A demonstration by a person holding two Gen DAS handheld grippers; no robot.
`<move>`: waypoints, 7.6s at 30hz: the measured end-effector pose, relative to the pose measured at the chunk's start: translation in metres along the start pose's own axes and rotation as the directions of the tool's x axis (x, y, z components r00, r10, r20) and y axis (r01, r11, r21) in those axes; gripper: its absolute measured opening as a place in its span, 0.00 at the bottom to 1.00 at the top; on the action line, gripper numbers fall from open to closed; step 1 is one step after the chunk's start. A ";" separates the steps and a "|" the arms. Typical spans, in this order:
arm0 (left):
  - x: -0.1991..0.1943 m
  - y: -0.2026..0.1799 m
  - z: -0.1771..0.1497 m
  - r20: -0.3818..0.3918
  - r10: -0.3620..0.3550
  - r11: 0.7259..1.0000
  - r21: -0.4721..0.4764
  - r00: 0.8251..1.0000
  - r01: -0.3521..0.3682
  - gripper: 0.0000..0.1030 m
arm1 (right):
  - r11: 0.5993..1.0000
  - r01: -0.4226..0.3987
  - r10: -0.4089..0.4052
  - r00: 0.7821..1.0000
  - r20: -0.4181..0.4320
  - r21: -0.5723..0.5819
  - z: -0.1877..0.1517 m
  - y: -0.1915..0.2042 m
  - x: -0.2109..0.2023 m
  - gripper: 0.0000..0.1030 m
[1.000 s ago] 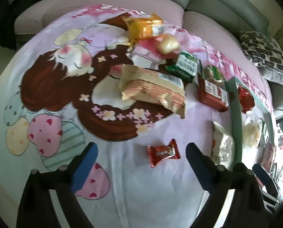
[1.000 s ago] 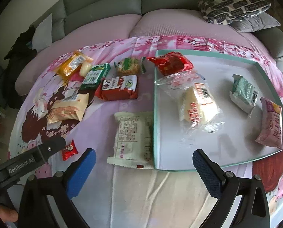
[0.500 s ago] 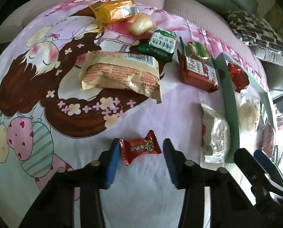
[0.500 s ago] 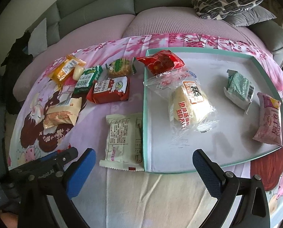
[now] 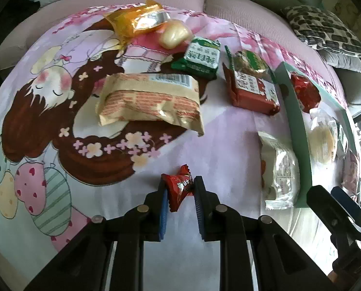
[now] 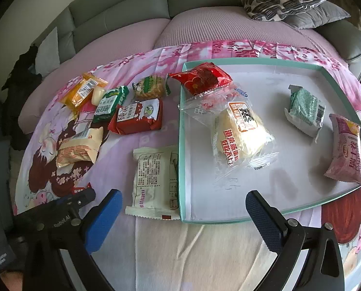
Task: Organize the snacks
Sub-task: 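Lift the red candy with the left gripper while the right grasps the white pastry packet, then carry the red candy and white pastry packet over the tray and open both grippers, then move both open grippers back over the remaining snack pile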
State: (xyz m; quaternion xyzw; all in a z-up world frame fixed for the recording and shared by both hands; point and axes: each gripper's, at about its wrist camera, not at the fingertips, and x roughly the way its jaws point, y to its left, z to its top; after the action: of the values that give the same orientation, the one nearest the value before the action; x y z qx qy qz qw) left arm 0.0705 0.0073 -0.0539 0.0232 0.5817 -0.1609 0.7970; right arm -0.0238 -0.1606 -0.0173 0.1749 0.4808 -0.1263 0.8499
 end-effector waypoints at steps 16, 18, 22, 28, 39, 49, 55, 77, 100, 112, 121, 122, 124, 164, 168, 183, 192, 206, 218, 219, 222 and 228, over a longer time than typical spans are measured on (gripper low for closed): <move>-0.004 0.040 0.008 0.026 0.032 0.993 -0.113 0.999 -0.029 0.20 | 0.983 -0.137 0.140 0.990 0.012 -0.120 0.000 0.038 0.004 0.64; -0.004 0.041 0.008 0.025 0.029 0.993 -0.117 0.999 -0.026 0.20 | 0.982 -0.144 0.145 0.989 0.001 -0.120 0.000 0.039 0.008 0.61; -0.004 0.042 0.006 0.023 0.028 0.993 -0.118 0.999 -0.025 0.20 | 0.983 -0.133 0.132 0.991 -0.017 -0.127 0.001 0.040 0.015 0.61; -0.009 0.045 0.002 0.023 0.028 0.993 -0.117 0.999 -0.025 0.20 | 0.987 -0.095 0.093 0.995 -0.025 -0.131 0.004 0.039 0.022 0.61; -0.007 0.042 0.004 0.022 0.036 0.992 -0.121 0.999 -0.033 0.21 | 0.982 -0.043 0.039 0.999 -0.026 -0.183 0.002 0.049 0.028 0.61; -0.006 0.042 0.004 0.021 0.040 0.992 -0.120 0.999 -0.037 0.21 | 0.976 -0.125 0.118 0.992 -0.046 -0.179 0.000 0.054 0.027 0.61; -0.006 0.042 0.004 0.021 0.039 0.992 -0.121 0.999 -0.036 0.21 | 0.965 -0.181 0.173 0.983 -0.061 -0.192 -0.002 0.060 0.027 0.61; -0.003 0.046 0.004 0.015 0.019 0.991 -0.131 1.000 -0.017 0.20 | 0.980 -0.138 0.135 0.990 -0.029 -0.145 0.003 0.047 0.025 0.62; -0.005 0.047 0.003 0.016 0.003 0.991 -0.137 1.000 -0.001 0.20 | 0.968 -0.157 0.157 0.987 -0.015 -0.196 -0.003 0.064 0.022 0.61; -0.004 0.050 0.003 0.017 -0.015 0.990 -0.140 1.000 0.017 0.20 | 0.982 -0.086 0.076 0.995 -0.068 -0.168 -0.004 0.058 0.040 0.63; -0.008 0.049 0.002 0.035 -0.031 0.993 -0.112 0.999 0.034 0.20 | 0.983 -0.049 0.041 0.998 -0.046 -0.177 -0.003 0.067 0.041 0.53; -0.011 0.048 0.002 0.045 -0.035 0.993 -0.108 0.998 0.039 0.20 | 0.984 -0.050 0.044 0.998 -0.039 -0.173 -0.002 0.067 0.039 0.53; -0.017 0.048 0.002 0.067 -0.048 0.993 -0.100 0.997 0.054 0.20 | 0.985 -0.059 0.057 0.998 -0.014 -0.165 0.000 0.065 0.030 0.53; -0.027 -0.182 -0.004 0.098 -0.157 0.886 0.454 0.983 0.096 0.20 | 0.921 0.091 -0.138 0.985 0.100 0.380 0.028 -0.148 -0.031 0.53; -0.024 -0.195 0.002 0.111 -0.157 0.878 0.470 0.981 0.087 0.20 | 0.923 0.091 -0.135 0.986 0.093 0.375 0.028 -0.149 -0.030 0.53; -0.028 -0.200 0.012 0.110 -0.142 0.889 0.451 0.984 0.078 0.40 | 0.928 0.076 -0.131 0.983 0.127 0.364 0.031 -0.150 -0.043 0.55; -0.043 -0.179 0.018 0.160 -0.094 0.913 0.407 0.983 0.021 0.71 | 0.929 0.099 -0.143 0.985 0.101 0.356 0.031 -0.151 -0.038 0.69; -0.041 -0.098 0.047 0.286 0.136 0.982 0.085 0.949 -0.166 0.97 | 0.949 0.102 -0.146 0.981 0.128 0.300 0.039 -0.136 -0.032 1.00; -0.047 -0.064 0.075 0.311 0.209 0.977 -0.022 0.927 -0.212 1.00 | 0.969 0.036 -0.096 0.966 0.239 0.242 0.058 -0.094 -0.027 1.00; -0.047 -0.060 0.077 0.310 0.210 0.977 -0.030 0.927 -0.211 1.00 | 0.971 0.039 -0.098 0.965 0.243 0.238 0.060 -0.088 -0.026 1.00; -0.046 -0.049 0.080 0.303 0.223 0.975 -0.051 0.927 -0.217 1.00 | 0.978 0.019 -0.071 0.967 0.245 0.209 0.064 -0.071 -0.021 1.00; -0.048 -0.022 0.083 0.303 0.255 0.967 -0.091 0.918 -0.238 1.00 | 0.994 -0.015 -0.012 0.969 0.246 0.108 0.070 -0.029 -0.013 1.00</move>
State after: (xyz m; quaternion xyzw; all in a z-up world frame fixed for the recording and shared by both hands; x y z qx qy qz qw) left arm 0.1279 -0.0209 0.0212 0.0495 0.4445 -0.0455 0.8932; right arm 0.0125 -0.2154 0.0225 0.2045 0.3636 -0.1726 0.8923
